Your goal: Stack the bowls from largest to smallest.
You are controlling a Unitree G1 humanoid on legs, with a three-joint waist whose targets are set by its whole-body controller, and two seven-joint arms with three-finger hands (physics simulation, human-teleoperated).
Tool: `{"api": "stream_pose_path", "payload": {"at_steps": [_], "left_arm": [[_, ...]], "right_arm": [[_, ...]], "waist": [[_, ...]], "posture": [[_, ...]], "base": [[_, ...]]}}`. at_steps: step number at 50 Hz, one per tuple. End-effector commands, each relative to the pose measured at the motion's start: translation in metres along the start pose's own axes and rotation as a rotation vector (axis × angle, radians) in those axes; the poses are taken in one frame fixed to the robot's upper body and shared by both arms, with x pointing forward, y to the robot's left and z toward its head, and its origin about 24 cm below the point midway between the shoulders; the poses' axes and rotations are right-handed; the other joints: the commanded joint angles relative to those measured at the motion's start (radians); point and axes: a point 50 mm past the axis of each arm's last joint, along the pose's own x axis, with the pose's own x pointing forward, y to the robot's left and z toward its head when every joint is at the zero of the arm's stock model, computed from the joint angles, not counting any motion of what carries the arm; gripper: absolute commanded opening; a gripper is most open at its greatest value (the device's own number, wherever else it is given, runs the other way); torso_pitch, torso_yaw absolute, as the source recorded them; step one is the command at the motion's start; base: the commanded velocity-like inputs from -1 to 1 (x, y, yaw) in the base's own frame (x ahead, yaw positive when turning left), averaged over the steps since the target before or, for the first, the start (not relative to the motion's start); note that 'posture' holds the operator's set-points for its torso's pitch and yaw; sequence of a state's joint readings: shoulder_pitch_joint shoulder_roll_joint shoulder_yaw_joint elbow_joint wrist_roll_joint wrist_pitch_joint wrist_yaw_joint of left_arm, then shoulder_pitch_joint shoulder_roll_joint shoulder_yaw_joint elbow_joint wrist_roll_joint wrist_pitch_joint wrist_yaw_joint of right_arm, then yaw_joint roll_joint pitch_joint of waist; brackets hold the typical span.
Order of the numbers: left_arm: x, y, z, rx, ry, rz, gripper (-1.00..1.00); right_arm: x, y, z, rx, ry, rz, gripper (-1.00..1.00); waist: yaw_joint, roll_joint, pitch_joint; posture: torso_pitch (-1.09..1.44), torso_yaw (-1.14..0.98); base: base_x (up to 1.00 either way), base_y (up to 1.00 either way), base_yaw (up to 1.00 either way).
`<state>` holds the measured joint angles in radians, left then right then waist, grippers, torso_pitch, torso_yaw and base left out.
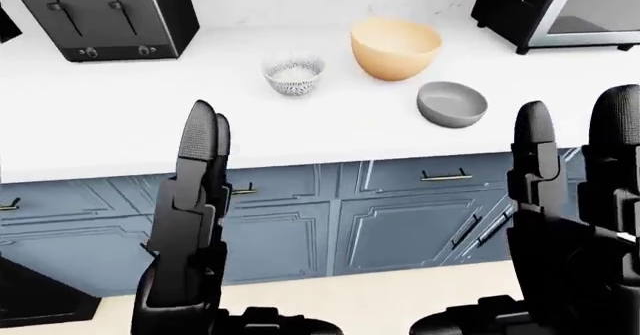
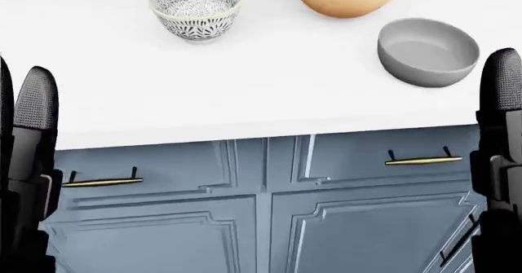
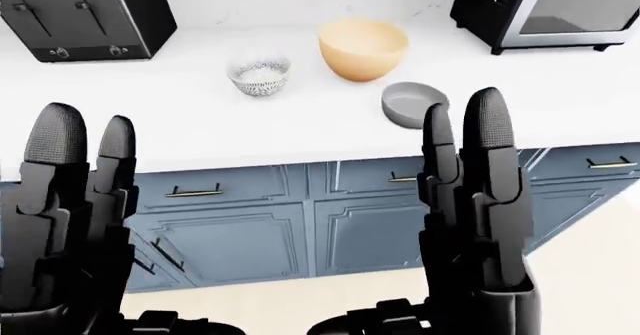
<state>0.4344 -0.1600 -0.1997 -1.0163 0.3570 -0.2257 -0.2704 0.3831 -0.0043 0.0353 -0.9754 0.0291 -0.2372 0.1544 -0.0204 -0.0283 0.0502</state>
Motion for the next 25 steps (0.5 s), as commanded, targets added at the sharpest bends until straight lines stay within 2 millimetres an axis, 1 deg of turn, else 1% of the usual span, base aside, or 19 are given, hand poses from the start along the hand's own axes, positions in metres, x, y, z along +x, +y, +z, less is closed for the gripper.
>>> {"api": "stream_pose_path", "payload": {"at_steps": [1,2,3,4,6,7,8,10,15,16,17,18,19,20,22,23,25], "left_arm": [[0.0009,0.0029,0.0097,0.005,-0.061,0.02,1.0],[0.001,0.003,0.0095,0.006,-0.06,0.021,1.0],[0.001,0.003,0.0095,0.004,-0.06,0.021,1.0],[0.0009,0.003,0.0095,0.006,-0.06,0.02,1.0],[0.0007,0.0031,0.0096,0.005,-0.061,0.021,1.0],[0.0008,0.0031,0.0096,0.004,-0.062,0.021,1.0],[0.0009,0.0031,0.0096,0.006,-0.061,0.021,1.0],[0.0009,0.003,0.0096,0.006,-0.061,0.02,1.0],[0.0011,0.0031,0.0094,0.003,-0.061,0.019,1.0],[0.001,0.0029,0.0096,0.004,-0.062,0.019,1.0],[0.001,0.0028,0.0095,0.003,-0.061,0.018,1.0],[0.0011,0.0026,0.0096,0.005,-0.061,0.018,1.0],[0.0011,0.0026,0.0097,0.005,-0.062,0.018,1.0],[0.0011,0.003,0.0096,0.005,-0.062,0.019,1.0],[0.0011,0.0026,0.0097,0.004,-0.062,0.018,1.0],[0.0011,0.0024,0.0097,0.004,-0.062,0.017,1.0],[0.0013,0.0023,0.0097,0.005,-0.061,0.017,1.0]], "right_arm": [[0.0016,0.0003,0.0092,-0.005,-0.059,-0.004,1.0],[0.0015,0.0003,0.009,-0.003,-0.059,-0.002,1.0],[0.0014,0.0003,0.009,-0.004,-0.06,-0.002,1.0],[0.0014,0.0003,0.0092,-0.006,-0.06,-0.003,1.0],[0.0013,0.0002,0.009,-0.002,-0.06,-0.002,1.0],[0.0014,0.0004,0.0094,-0.004,-0.061,-0.002,1.0],[0.0014,0.0003,0.0092,-0.004,-0.06,-0.002,1.0],[0.0014,0.0002,0.009,-0.004,-0.06,-0.002,1.0],[0.0016,0.0004,0.0081,-0.006,-0.057,-0.002,1.0],[0.0015,0.0004,0.0087,-0.006,-0.059,-0.002,1.0],[0.0016,0.0003,0.0087,-0.007,-0.058,-0.002,1.0],[0.0016,0.0004,0.0086,-0.006,-0.058,-0.002,1.0],[0.0016,0.0005,0.0085,-0.007,-0.058,-0.001,1.0],[0.0017,0.0005,0.0086,-0.008,-0.059,-0.001,1.0],[0.0016,0.0005,0.0085,-0.009,-0.058,-0.001,1.0],[0.0015,0.0004,0.009,-0.009,-0.059,-0.001,1.0],[0.0016,0.0003,0.0089,-0.009,-0.059,-0.001,1.0]], "waist": [[-0.001,-0.007,0.002],[-0.002,0.007,-0.004],[0.0,0.022,-0.006],[0.003,0.039,-0.003],[0.01,0.086,-0.005],[0.001,0.085,-0.022],[0.003,0.068,-0.003],[0.016,0.066,-0.007],[0.025,0.027,-0.01],[0.029,0.017,-0.011],[0.032,0.003,-0.014],[0.034,-0.019,-0.02],[0.043,-0.023,-0.029],[0.04,-0.006,-0.022],[0.04,-0.001,-0.039],[0.04,0.002,-0.044],[0.038,0.009,-0.046]], "posture": [[0.0,0.0],[0.0,0.0],[0.0,0.0],[0.0,0.0],[0.0,0.0],[0.0,0.0],[0.0,0.0],[0.0,0.0],[0.0,0.0],[0.0,0.0],[0.0,0.0],[0.0,0.0],[0.0,0.0],[0.0,0.0],[0.0,0.0],[0.0,0.0],[0.0,0.0]], "base": [[0.18,0.03,0.0],[0.08,0.0,0.0],[0.05,0.0,0.0],[0.06,0.0,0.0],[0.05,0.0,0.0],[0.01,0.0,0.0],[0.0,0.0,0.0],[0.0,0.0,0.0],[0.0,0.0,0.0],[0.0,0.0,0.0],[0.0,0.0,0.0],[0.0,0.0,0.0],[0.0,0.0,0.0],[0.0,0.0,0.0],[0.0,0.0,0.0],[0.0,0.0,0.0],[0.0,0.0,0.0]]}}
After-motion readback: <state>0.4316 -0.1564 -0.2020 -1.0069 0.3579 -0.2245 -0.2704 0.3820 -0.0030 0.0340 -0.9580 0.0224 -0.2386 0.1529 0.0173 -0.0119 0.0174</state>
